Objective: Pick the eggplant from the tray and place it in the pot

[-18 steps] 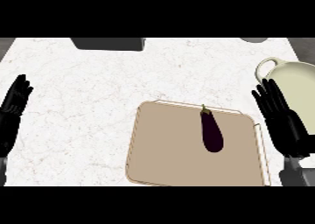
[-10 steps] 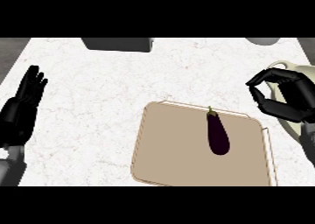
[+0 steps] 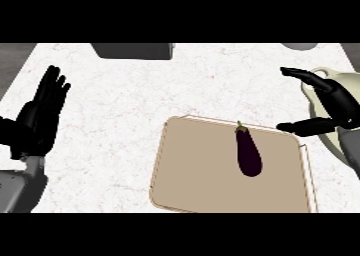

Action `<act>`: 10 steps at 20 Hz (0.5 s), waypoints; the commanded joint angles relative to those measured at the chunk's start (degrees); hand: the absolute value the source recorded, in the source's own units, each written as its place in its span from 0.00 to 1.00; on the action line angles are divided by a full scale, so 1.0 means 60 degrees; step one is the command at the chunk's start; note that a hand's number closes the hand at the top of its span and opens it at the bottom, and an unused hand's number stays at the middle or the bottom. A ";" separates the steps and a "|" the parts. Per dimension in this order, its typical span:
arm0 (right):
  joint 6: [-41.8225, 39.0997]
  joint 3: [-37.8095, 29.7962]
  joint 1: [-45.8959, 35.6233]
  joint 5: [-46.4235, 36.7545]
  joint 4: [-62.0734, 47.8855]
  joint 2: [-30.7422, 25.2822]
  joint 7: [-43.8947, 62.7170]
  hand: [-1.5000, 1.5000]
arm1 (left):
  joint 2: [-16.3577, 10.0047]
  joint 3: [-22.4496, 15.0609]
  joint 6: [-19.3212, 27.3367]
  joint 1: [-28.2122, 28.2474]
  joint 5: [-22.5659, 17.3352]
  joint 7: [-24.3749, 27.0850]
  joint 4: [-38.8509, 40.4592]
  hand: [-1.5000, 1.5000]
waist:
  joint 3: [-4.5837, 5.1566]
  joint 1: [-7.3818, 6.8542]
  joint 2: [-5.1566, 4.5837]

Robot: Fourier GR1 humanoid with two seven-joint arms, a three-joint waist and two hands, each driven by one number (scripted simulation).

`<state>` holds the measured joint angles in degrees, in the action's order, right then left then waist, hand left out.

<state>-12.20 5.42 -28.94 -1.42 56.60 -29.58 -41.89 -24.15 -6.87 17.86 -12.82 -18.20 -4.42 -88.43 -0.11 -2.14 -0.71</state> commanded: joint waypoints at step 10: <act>-0.2594 0.2599 -0.1526 -0.2718 0.1177 -0.1538 0.2388 0.00 | 0.0046 0.0178 0.0192 0.0307 0.0153 -0.0681 -0.0578 0.50 | 0.0044 0.0312 0.0207</act>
<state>-23.47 15.96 -36.52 -12.74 59.84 -35.70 -32.63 -24.21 -5.71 18.83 -12.28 -17.47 -8.39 -90.73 0.08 -0.77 0.18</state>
